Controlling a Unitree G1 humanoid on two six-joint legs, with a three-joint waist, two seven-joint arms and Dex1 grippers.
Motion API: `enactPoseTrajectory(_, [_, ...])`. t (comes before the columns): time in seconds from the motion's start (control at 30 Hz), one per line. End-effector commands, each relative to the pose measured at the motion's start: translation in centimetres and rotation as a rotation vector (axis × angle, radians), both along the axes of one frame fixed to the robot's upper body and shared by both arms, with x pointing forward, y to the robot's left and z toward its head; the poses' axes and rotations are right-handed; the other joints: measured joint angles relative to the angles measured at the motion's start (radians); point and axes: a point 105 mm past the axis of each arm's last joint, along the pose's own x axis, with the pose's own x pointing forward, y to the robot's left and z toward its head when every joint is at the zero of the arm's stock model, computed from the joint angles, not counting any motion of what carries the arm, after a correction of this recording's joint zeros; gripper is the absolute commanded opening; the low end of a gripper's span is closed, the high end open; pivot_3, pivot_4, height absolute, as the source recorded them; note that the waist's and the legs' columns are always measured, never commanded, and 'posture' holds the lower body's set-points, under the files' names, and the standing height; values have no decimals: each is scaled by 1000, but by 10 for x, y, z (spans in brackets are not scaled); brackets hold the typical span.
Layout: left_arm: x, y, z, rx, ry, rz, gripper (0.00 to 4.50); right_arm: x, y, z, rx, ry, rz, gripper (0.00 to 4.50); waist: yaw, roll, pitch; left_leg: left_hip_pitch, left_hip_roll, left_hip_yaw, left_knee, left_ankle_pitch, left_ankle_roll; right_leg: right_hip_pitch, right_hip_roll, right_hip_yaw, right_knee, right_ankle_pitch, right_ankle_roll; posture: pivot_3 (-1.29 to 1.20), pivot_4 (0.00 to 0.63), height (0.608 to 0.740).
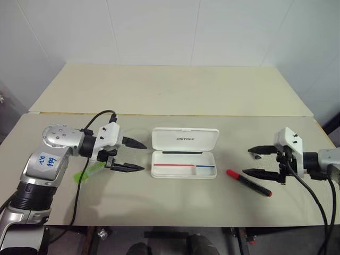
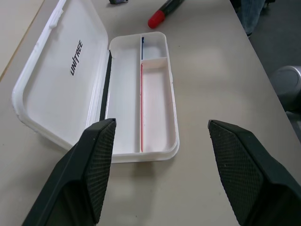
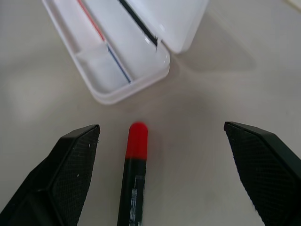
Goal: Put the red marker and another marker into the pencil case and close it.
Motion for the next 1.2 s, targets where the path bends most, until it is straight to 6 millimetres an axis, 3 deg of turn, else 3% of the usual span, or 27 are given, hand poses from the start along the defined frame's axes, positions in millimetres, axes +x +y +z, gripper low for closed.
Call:
enactPoseTrajectory(0.03, [-10, 0, 4, -12, -3, -30, 3315, -6, -8, 7, -91, 10, -8, 4500, 0, 0, 0, 0, 0, 0, 0, 0, 0, 0, 0, 0, 0, 0, 0, 0, 150, 740])
enactPoseTrajectory(0.4, [-20, -5, -9, -33, 58, -52, 3315, -21, -12, -21, -151, 121, -112, 4500, 0, 0, 0, 0, 0, 0, 0, 0, 0, 0, 0, 1, 0, 0, 0, 0, 150, 740])
enactPoseTrajectory(0.83, [-17, -2, -6, -27, 48, -48, 3315, -14, -13, -46, -105, 130, -192, 4500, 0, 0, 0, 0, -1, 0, 0, 0, 0, 0, 1, 1, -1, 0, 0, 0, 150, 740])
enactPoseTrajectory(0.97, [-16, 0, -4, -24, 42, -43, 3371, -15, -4, -51, -90, 122, -191, 3544, 0, 0, 0, 0, -1, 0, 0, 0, 0, 0, 1, 1, -1, 0, 0, 0, 150, 740])
enactPoseTrajectory(1.2, [-14, 0, -4, -25, 35, -39, 3371, -16, 4, -49, -77, 103, -187, 974, 0, 0, 0, 0, -1, 0, 0, 0, 0, 0, 1, 1, -1, 0, 0, 0, 150, 740])
